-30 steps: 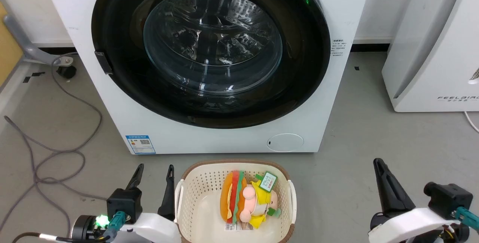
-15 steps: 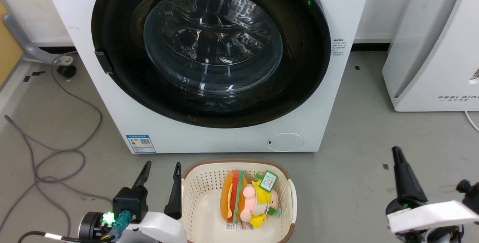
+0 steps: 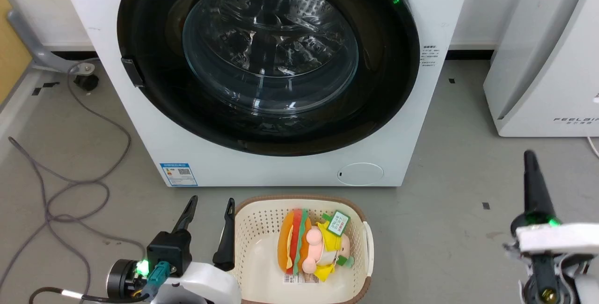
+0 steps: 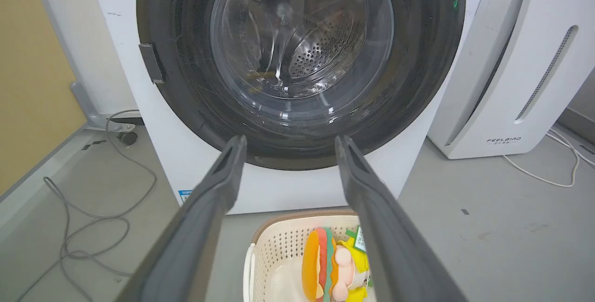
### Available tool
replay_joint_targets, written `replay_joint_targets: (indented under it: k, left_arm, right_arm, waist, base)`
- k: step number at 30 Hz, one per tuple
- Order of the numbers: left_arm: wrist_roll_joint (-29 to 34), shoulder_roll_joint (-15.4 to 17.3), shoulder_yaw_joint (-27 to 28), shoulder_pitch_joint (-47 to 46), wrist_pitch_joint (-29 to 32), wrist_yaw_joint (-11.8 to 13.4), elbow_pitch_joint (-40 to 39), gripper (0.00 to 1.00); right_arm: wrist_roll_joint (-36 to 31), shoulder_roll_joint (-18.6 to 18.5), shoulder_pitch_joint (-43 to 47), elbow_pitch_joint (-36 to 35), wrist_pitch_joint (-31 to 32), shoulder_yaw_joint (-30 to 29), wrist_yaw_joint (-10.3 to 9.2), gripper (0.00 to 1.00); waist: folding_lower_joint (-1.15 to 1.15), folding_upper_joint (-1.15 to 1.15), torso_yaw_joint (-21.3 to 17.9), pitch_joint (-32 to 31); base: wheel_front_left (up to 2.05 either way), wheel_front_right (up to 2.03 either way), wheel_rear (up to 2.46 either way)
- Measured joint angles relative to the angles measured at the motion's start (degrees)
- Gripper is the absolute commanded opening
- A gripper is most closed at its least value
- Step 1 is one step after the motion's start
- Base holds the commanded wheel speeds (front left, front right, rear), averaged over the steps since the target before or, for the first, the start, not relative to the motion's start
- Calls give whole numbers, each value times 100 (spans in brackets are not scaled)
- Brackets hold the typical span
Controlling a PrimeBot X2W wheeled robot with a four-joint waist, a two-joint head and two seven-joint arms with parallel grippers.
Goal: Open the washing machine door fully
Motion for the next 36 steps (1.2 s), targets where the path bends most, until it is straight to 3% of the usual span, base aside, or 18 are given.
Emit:
replay_joint_targets:
  k: [9, 17, 28, 36]
  left_arm:
    - [-58, 0, -27, -138, -108, 1, 3, 100]
    - [-127, 0, -86, -314, -208, 0, 0, 100]
    - [-177, -1, -176, -506, -330, -18, -12, 100]
    - [-236, -1, -256, -669, -412, -49, -10, 100]
  right_arm:
    - [926, -316, -953, 687, -98, -80, 0, 0]
    - [1872, -851, -2011, 1506, -144, 275, 0, 0]
    - [2820, -1656, -3680, 2718, 300, 1523, 0, 0]
    - [3316, -1835, -4959, 3838, 965, 2582, 0, 0]
  waist:
    - [0, 0, 20, 194]
    - [0, 0, 87, 404]
    - [0, 0, 187, 712]
    - [0, 0, 221, 920]
  base:
    - [0, 0, 0]
    - [0, 0, 0]
    - [0, 0, 0]
    - [0, 0, 0]
